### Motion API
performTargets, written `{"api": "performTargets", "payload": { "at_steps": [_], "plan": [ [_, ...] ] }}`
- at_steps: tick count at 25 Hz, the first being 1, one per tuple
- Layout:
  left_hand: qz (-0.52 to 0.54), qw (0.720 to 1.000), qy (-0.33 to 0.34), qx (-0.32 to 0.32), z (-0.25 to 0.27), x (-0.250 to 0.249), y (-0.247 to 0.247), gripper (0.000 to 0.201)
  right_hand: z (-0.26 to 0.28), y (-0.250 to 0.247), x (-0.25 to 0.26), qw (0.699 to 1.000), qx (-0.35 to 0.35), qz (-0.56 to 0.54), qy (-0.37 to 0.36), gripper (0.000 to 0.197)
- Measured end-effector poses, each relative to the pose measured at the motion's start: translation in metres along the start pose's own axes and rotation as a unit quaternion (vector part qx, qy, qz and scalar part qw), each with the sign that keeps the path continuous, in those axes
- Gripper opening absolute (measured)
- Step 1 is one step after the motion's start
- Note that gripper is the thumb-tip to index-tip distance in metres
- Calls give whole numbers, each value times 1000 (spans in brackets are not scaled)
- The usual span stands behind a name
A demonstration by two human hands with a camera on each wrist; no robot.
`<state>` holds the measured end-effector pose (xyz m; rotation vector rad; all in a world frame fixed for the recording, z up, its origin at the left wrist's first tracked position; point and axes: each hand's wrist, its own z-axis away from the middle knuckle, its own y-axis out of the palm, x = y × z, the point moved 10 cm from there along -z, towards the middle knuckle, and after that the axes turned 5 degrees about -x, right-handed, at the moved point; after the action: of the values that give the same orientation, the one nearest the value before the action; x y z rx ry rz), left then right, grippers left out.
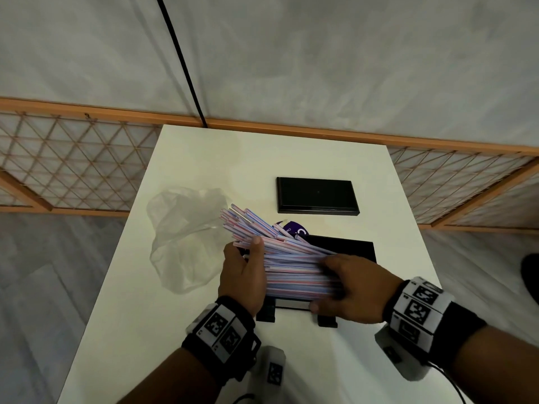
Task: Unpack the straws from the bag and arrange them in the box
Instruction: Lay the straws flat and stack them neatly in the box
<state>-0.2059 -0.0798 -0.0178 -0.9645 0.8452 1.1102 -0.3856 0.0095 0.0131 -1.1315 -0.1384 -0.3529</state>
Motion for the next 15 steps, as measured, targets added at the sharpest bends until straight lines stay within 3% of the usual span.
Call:
{"api": "performTargets", "payload": {
  "at_steps": [4,7,9,12,15],
  "plan": [
    [-25,1000,10,15,5,-5,4,42,-13,29,3,997,57,51,-8,102],
    [-53,998,25,16,8,-5,1,33,-18,31,-3,990,49,124,38,102],
    [-79,995,52,27,10,-7,1,27,-21,32,2,993,47,105,36,100],
    [-108,989,90,39,8,-8,4,40,-24,37,13,996,53,70,10,98],
    [-122,983,136,25,5,-9,5,64,-25,34,9,992,41,109,43,104]
  ]
}}
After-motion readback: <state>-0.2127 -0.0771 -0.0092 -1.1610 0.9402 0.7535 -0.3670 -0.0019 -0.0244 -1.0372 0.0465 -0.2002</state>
